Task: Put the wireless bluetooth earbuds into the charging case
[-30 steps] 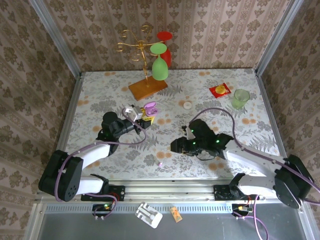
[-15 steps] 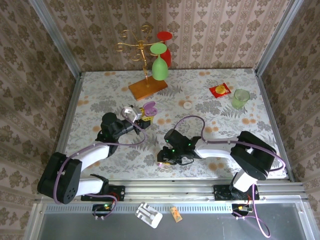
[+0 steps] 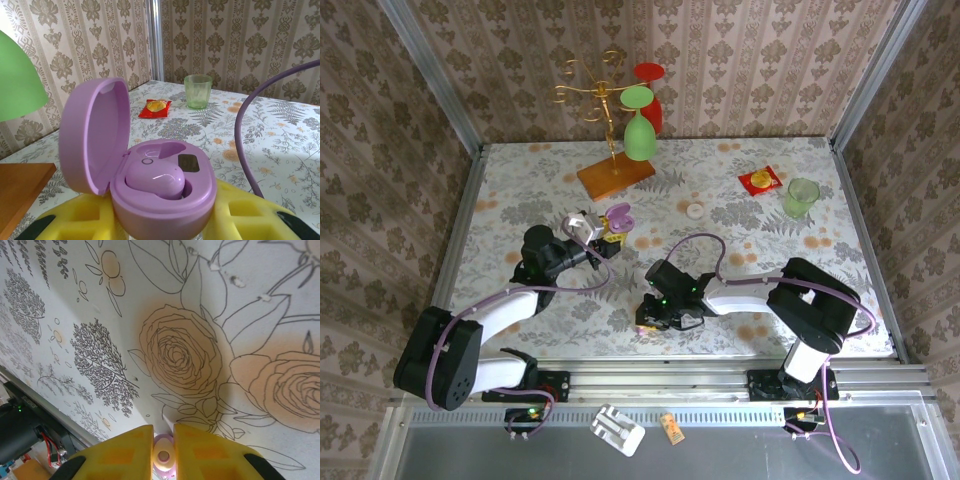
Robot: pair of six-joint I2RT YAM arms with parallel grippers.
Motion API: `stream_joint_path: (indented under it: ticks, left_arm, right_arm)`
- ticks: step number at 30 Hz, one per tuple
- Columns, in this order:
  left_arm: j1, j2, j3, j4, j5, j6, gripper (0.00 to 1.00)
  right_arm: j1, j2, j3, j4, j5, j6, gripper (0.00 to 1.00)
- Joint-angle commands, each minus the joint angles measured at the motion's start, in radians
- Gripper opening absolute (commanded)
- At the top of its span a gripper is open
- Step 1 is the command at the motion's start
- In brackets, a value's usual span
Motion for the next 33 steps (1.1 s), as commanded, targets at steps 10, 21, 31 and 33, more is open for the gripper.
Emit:
stream_joint_path:
  ticks: [10, 21, 31, 33]
  left_arm:
    - [0.006, -0.009, 0.000, 0.025, 0.006, 0.006, 0.23]
    - [0.008, 0.003, 0.012, 0.023, 0.013, 0.004, 0.23]
    - [0.008, 0.006, 0.018, 0.013, 0.018, 0.004, 0.24]
    - [0.008, 0.009, 0.017, 0.017, 0.022, 0.001, 0.24]
  right_arm:
    - [-0.206, -0.164, -0.015, -0.172, 0.044, -0.178, 0.16]
    - [-0.444, -0.088, 0.020, -0.247, -0.015, -0.368, 0.16]
    - [-0.496, -0.139, -0.010, -0.343, 0.111, -0.437, 0.25]
    - [-0.498, -0.153, -0.004, -0.370, 0.136, -0.453, 0.27]
